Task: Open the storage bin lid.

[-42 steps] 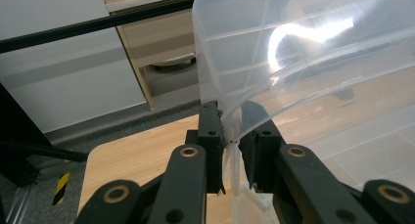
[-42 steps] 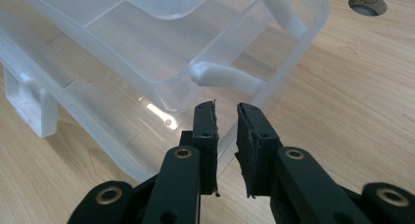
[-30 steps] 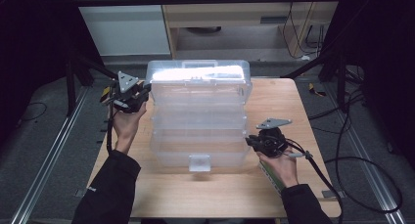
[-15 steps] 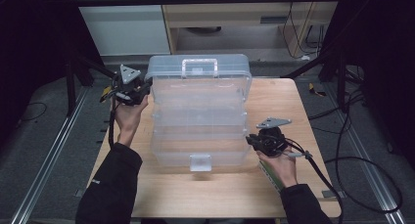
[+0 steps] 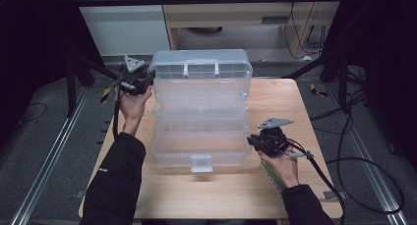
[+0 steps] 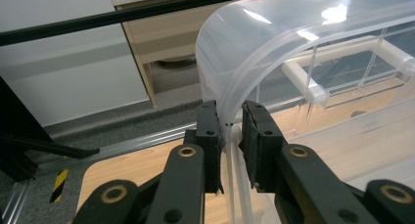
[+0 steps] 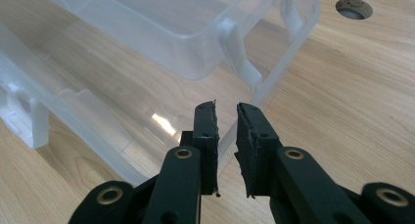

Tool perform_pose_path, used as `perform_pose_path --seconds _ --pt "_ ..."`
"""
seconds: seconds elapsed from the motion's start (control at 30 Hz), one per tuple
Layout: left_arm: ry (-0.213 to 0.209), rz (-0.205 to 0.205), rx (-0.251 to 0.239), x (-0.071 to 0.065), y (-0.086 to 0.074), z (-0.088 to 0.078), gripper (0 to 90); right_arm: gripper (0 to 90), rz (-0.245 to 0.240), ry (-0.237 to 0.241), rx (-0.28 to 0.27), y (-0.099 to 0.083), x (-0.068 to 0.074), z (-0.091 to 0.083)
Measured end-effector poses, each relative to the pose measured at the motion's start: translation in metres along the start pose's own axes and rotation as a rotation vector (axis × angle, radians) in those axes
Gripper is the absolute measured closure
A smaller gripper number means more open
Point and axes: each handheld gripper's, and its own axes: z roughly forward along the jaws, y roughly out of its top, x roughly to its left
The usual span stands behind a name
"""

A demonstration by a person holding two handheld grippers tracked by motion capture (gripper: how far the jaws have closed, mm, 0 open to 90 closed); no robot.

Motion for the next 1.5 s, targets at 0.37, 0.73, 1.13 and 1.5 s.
perform_pose_path --seconds 0.37,0.73,1.13,1.5 --pt "-0.004 -0.016 0.018 0.006 0.006 0.022 77.1 78.6 0.005 0.005 0.003 0.000 -0.001 0.000" --pt "0.028 0.002 0.044 0.007 0.011 0.044 75.9 78.5 0.005 0.006 0.007 0.001 -0.001 0.000" --pt "0.036 -0.004 0.063 0.008 0.012 0.063 75.5 78.1 0.004 0.001 0.005 0.001 0.000 0.001" --pt "0.046 -0.037 0.079 0.012 0.008 0.079 75.6 78.0 0.003 0.000 0.006 0.001 0.000 0.001"
